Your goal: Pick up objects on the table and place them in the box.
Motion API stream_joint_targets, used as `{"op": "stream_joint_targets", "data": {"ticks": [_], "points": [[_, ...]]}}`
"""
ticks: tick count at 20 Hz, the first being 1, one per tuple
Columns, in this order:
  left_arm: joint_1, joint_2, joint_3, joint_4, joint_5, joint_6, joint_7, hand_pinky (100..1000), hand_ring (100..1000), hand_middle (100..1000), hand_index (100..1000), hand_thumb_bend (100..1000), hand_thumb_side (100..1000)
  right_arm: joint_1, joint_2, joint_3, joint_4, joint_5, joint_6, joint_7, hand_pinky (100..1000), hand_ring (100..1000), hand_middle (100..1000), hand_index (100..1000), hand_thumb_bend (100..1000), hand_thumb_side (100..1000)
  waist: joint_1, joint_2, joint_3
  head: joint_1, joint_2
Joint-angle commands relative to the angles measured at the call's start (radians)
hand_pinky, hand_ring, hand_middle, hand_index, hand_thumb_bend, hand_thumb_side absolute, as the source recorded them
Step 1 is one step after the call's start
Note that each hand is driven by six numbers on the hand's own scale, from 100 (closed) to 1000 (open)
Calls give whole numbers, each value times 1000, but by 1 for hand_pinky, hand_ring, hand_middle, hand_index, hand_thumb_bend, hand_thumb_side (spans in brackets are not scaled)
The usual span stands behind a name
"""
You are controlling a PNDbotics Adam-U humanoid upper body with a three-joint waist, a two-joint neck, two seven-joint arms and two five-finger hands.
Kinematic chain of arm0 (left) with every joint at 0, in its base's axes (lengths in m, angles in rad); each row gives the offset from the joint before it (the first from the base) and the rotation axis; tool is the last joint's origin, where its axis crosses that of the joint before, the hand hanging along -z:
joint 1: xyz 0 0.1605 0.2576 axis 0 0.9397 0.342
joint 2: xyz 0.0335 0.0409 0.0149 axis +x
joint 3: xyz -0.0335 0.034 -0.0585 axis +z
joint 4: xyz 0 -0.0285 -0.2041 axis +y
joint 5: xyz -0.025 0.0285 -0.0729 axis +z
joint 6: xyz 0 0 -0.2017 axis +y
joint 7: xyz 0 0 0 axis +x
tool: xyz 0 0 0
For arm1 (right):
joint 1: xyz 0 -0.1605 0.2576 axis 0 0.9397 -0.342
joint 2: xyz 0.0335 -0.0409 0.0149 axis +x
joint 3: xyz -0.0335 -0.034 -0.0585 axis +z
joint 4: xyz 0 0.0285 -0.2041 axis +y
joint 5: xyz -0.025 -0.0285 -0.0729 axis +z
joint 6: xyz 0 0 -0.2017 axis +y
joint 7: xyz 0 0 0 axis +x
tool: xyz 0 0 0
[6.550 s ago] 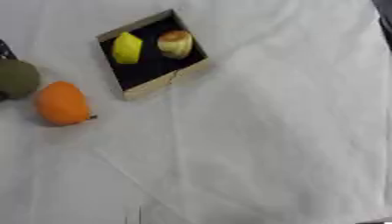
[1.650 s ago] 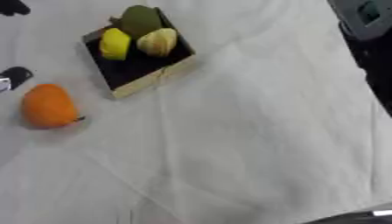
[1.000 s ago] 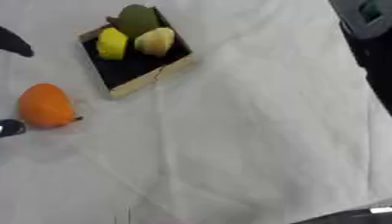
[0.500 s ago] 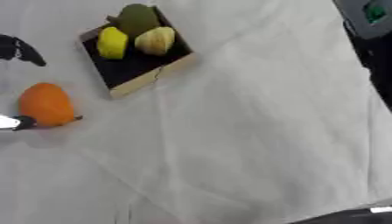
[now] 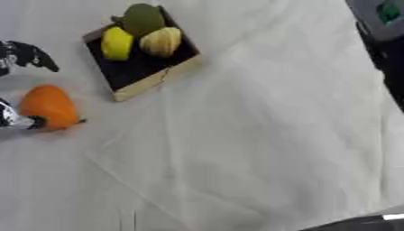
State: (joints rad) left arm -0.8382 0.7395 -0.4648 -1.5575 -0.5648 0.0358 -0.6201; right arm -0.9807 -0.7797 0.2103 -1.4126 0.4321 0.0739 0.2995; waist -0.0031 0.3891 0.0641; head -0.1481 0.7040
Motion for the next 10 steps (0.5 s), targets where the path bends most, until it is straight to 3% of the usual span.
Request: {"op": "stream_joint_targets", "data": {"ticks": [1,7,10], "points": [[-25,6,1,37,-26,-17,-29,833,856,825,857,626,321,-14,-28,-15,-15,-8,4,-8,892,896,801,873,100,350,-3,-15,-2,5,6],[-36,-9,-5,82,-81,-49,-54,824,845,808,808,653,289,-12,-28,-17,-17,-11,6,-11,892,896,801,873,100,346,-5,-15,-3,5,4],[-38,-11,-7,91,-113,-66,-59,814,838,796,767,652,209,-11,-28,-18,-17,-12,7,-12,892,896,801,873,100,346,-6,-15,-4,5,4]]}}
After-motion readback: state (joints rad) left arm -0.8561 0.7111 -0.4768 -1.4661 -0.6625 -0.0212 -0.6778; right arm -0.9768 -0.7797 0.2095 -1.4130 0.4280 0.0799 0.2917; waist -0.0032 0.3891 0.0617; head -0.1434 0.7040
